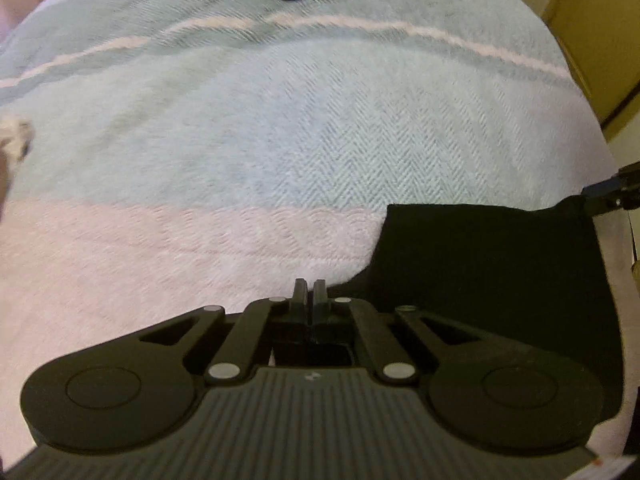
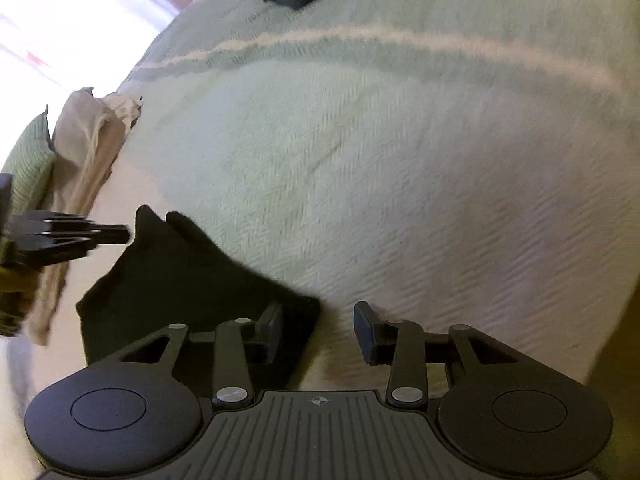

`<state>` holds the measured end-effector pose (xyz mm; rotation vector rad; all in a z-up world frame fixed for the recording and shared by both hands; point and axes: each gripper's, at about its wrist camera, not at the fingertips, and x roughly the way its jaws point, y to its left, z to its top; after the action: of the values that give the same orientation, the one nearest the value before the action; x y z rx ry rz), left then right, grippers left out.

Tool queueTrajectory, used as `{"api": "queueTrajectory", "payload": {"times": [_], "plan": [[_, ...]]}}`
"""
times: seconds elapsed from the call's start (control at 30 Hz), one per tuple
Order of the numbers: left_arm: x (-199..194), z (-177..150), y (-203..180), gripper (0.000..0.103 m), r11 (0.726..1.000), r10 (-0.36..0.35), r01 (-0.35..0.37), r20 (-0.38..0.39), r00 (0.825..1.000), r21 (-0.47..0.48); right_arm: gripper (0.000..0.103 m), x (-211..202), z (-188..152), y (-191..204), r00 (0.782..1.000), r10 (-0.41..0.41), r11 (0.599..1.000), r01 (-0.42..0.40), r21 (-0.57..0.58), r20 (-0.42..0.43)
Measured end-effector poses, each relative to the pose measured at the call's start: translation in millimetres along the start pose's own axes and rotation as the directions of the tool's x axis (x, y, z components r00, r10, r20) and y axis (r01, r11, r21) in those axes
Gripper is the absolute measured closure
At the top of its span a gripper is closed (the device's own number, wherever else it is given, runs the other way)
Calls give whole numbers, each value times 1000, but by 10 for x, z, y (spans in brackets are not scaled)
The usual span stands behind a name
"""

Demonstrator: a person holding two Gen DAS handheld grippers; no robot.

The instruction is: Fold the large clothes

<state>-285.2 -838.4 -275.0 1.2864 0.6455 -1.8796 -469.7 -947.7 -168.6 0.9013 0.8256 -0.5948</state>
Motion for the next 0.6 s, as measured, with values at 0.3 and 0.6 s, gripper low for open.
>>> {"api": "queueTrajectory", "payload": {"times": [0.3, 0.6], "plan": [[-776, -851, -267, 97, 995, 19, -27, 77, 997, 98, 68, -379, -651, 994, 996, 91, 948, -81, -308, 18], [-455, -1356, -474, 93, 992, -34, 20, 112, 993, 122, 68, 92, -1443, 1468, 997, 80, 930, -81, -358, -18]]}}
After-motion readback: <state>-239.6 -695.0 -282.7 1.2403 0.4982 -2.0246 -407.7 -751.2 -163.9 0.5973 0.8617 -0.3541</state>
